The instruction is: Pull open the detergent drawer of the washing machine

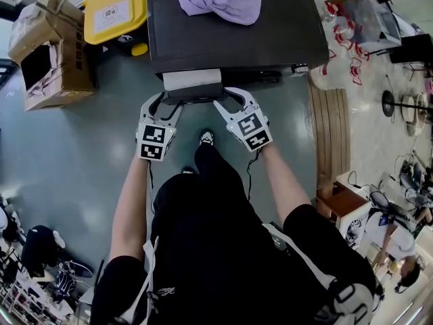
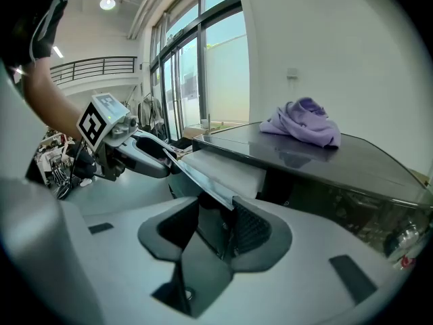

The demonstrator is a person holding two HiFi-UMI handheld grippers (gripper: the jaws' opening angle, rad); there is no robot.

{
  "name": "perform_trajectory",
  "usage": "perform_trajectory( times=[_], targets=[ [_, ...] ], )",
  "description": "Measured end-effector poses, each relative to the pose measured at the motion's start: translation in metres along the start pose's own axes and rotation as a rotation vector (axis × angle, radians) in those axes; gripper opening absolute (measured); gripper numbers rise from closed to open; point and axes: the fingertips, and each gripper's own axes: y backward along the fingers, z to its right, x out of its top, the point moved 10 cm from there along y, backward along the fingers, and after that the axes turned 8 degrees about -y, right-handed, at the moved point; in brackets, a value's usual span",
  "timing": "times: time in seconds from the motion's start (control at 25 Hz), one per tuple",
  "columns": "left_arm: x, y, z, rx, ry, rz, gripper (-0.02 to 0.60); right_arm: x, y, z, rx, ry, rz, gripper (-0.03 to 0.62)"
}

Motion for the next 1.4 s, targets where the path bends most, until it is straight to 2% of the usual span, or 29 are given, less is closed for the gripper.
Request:
perform_trajectory(
  times=[1.4],
  targets=[
    [-0.022,0.031,0.035,-0.01,-0.011,-0.012,0.253,-0.031,0.026,-0.04,-0.045,-0.036,0.004,0.166]
  ],
)
